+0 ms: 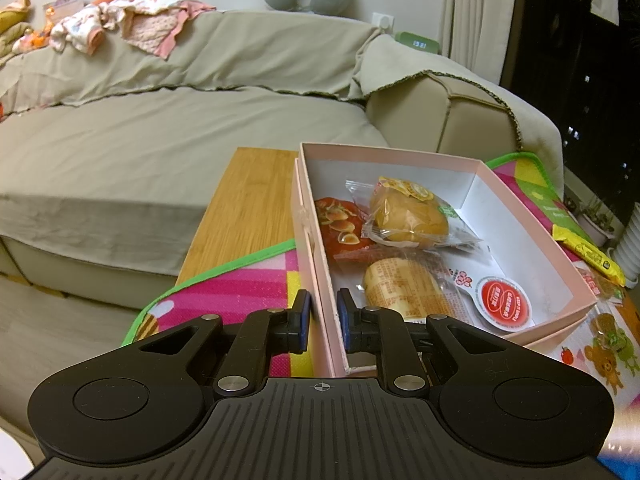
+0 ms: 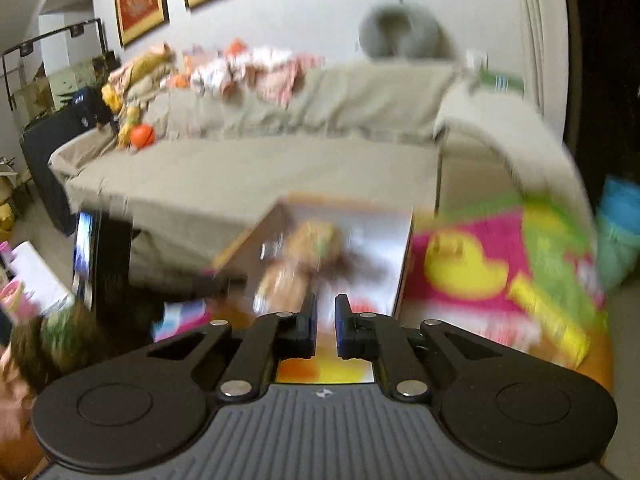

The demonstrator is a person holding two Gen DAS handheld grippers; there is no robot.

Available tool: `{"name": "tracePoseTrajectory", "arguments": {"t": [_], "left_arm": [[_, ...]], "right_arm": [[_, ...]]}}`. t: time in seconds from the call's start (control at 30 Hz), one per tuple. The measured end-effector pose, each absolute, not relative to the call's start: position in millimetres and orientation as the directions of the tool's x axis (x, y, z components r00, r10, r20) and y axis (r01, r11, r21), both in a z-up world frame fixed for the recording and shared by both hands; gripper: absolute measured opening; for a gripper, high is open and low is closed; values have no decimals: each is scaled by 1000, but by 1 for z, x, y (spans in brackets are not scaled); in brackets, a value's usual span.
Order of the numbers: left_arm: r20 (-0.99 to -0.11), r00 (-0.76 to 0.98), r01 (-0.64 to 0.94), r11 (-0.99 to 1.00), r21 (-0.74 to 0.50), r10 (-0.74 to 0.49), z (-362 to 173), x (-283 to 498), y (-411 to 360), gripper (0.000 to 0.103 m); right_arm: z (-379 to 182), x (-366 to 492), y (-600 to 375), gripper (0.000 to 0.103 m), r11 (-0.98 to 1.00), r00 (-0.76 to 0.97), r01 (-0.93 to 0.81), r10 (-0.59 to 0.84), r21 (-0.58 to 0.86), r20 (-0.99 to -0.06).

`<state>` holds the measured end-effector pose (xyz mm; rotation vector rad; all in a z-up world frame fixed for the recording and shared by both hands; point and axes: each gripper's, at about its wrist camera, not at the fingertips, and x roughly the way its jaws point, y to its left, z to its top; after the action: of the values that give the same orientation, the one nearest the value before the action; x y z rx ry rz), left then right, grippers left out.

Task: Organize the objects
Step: 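Lift the grain stick bar into the box along its wall and release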

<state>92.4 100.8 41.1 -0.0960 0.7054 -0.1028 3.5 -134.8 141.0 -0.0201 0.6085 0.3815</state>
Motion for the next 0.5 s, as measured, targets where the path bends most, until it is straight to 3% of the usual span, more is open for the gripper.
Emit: {"name": "tracePoseTrajectory", "arguments": {"t": [0.17,0.3,0.5], "left_arm": [[-640,757,62,990,-125,-128,41,92,101,17],[-639,758,60,990,-127,-128,41,92,101,17],[-639,759,61,990,-125,-127,40,92,102,17]], "right_arm": [[142,6,-127,11,920,745,-390,342,42,-573],[111,-3,-129,50,918,678,-395,309,24,-666],[51,-22,-131,51,916,506,-386,306,105,-806]]}}
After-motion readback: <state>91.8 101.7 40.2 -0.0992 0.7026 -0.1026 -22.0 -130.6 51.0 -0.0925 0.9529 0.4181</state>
